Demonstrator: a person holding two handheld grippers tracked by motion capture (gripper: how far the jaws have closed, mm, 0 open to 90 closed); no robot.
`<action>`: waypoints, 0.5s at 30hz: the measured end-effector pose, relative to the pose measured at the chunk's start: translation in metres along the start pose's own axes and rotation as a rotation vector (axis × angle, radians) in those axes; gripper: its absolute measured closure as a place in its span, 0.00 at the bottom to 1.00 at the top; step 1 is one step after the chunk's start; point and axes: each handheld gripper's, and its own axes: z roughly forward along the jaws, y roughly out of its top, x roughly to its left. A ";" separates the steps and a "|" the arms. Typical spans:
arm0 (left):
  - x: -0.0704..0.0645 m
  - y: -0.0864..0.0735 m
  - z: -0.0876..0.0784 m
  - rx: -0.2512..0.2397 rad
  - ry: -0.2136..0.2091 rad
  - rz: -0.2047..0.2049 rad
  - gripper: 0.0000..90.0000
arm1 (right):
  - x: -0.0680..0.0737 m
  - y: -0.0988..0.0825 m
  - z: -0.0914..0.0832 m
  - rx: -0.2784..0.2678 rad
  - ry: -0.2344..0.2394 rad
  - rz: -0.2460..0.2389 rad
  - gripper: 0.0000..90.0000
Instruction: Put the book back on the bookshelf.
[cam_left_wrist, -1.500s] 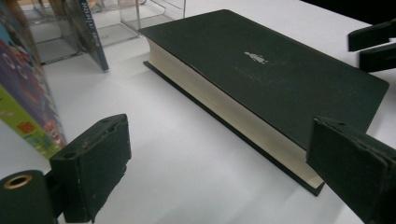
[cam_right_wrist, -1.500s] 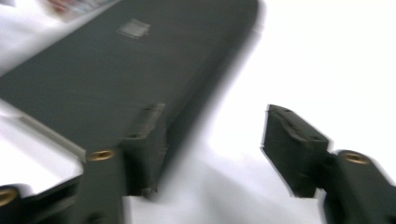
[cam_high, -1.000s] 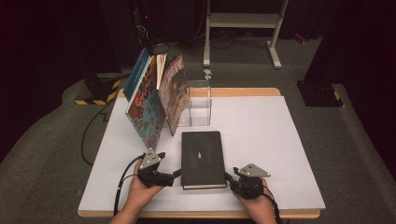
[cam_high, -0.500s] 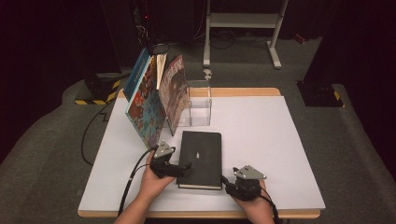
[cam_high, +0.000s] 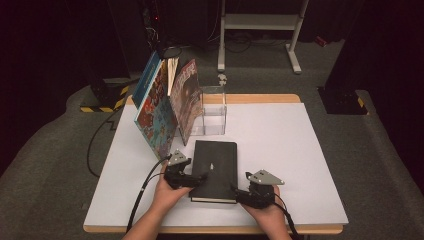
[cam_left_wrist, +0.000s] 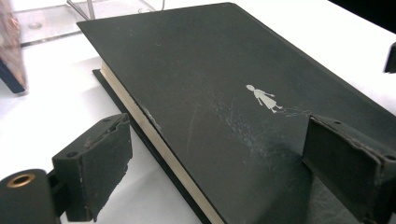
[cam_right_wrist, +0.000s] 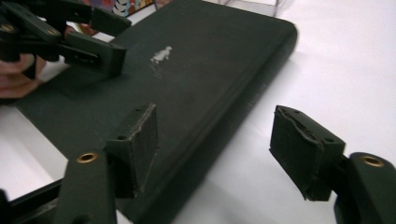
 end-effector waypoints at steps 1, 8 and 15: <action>0.001 0.000 0.000 0.006 -0.005 -0.001 0.10 | 0.002 -0.001 0.002 -0.004 -0.002 -0.001 0.32; -0.001 -0.001 0.003 0.006 -0.022 -0.015 0.13 | 0.008 -0.011 0.000 -0.011 0.004 -0.021 0.31; -0.003 -0.001 0.003 0.000 -0.009 0.002 0.12 | 0.009 -0.014 0.003 0.003 0.020 -0.015 0.31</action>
